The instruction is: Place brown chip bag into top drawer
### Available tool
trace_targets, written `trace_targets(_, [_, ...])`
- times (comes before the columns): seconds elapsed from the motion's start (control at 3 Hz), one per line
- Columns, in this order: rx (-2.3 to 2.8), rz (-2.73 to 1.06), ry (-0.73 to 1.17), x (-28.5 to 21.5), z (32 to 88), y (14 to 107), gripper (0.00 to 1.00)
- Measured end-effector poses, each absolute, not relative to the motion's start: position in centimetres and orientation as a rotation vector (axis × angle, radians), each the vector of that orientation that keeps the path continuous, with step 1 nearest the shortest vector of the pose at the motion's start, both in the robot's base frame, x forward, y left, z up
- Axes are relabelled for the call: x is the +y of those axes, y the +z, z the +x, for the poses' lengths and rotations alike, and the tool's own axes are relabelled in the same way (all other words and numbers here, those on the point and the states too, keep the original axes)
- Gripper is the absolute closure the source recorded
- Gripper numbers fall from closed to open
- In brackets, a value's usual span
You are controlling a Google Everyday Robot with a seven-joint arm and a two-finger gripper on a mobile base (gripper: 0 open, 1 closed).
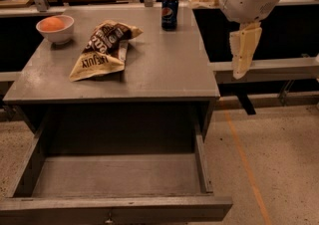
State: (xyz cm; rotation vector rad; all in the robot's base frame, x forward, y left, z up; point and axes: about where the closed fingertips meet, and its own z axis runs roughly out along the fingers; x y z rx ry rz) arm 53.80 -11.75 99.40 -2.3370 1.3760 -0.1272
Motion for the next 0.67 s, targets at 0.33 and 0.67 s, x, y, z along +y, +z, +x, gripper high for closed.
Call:
trace_targets(0.33, [1.096, -2.457, -0.228, -6.9, 57.4, 99.0, 0.00])
trace_targets(0.67, [0.764, -2.581, -0.239, -1.4, 59.9, 96.9, 0.00])
